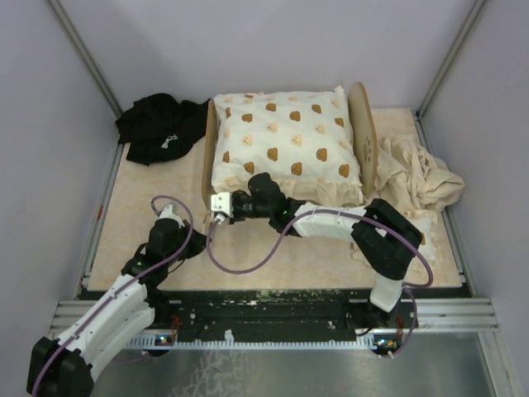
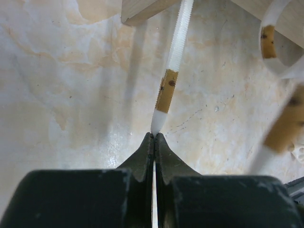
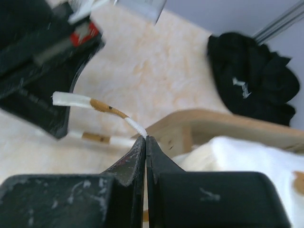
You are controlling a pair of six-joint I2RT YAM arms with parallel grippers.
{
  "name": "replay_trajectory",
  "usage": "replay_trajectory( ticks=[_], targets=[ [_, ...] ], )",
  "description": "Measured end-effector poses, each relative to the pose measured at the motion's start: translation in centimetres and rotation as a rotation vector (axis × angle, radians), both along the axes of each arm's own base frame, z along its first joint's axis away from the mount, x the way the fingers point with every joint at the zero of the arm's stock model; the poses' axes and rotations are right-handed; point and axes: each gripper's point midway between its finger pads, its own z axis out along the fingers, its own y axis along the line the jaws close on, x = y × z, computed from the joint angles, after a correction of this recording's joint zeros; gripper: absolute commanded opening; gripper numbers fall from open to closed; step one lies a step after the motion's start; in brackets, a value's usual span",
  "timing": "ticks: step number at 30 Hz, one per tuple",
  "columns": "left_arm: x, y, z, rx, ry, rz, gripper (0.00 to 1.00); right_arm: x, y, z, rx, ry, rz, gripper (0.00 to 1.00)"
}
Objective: Set up the pet bed
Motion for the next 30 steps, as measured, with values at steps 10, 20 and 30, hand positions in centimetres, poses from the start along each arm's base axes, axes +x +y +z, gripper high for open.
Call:
replay_trajectory(
  ticks=[10,20,30],
  targets=[
    [0.2,-0.9,1.9,-0.026,-0.022,-0.043,0.00,0.4,4.5,3.0,0.075,-0.052,-0.003,0.00],
    [0.5,-1.9,4.5,-0.097,-0.030,-0.049,0.00,0.2,4.0,-1.0,-0.053,-0.045,-0.008,0.00],
    [1.0,-2.2,5.3,-0.116,-0.008,-0.027,0.00,0.5,3.5,-2.4,-0.137,-0.067,0.001,0.00]
  ],
)
